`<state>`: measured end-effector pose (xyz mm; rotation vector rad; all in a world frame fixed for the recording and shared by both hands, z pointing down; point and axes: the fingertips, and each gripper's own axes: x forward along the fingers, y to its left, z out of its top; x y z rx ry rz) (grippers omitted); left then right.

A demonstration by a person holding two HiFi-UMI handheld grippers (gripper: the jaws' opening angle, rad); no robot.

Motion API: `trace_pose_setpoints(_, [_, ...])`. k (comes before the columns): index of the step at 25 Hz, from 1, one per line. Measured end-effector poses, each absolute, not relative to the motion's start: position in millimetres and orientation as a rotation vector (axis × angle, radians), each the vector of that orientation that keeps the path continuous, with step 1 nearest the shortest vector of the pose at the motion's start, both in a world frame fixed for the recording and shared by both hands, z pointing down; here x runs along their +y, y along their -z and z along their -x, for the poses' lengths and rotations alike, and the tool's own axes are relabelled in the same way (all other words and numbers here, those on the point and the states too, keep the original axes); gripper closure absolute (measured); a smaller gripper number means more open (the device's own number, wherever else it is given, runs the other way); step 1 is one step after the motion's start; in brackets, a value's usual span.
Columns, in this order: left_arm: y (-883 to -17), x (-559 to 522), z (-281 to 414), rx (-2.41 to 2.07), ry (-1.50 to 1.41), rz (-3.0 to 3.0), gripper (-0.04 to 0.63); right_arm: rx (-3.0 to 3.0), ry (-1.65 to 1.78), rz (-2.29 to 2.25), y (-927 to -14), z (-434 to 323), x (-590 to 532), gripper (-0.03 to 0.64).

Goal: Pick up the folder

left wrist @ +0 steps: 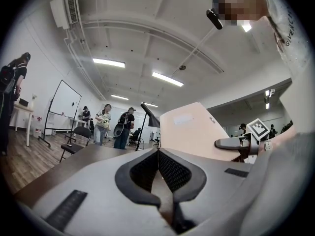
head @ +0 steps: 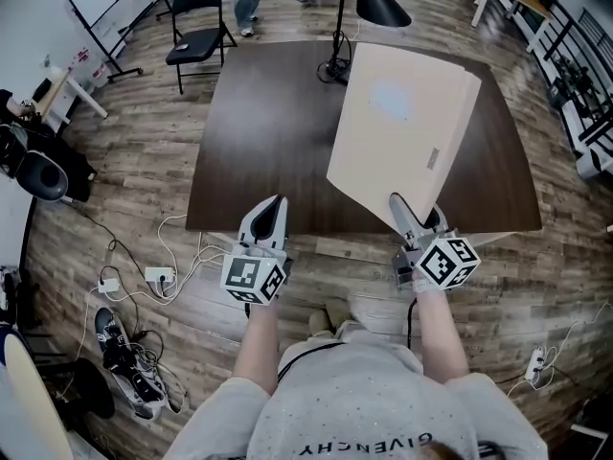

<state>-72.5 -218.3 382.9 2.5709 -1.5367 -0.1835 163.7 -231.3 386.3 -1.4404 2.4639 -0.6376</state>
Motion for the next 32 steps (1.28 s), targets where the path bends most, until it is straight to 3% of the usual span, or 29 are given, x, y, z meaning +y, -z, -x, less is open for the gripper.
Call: trace_pose_setpoints(32, [-343.6, -222.0, 83.6, -1.594, 0.254, -2.594, 0.595, 2.497, 0.368, 1.487, -335.8, -166.2, -232.9, 0.347])
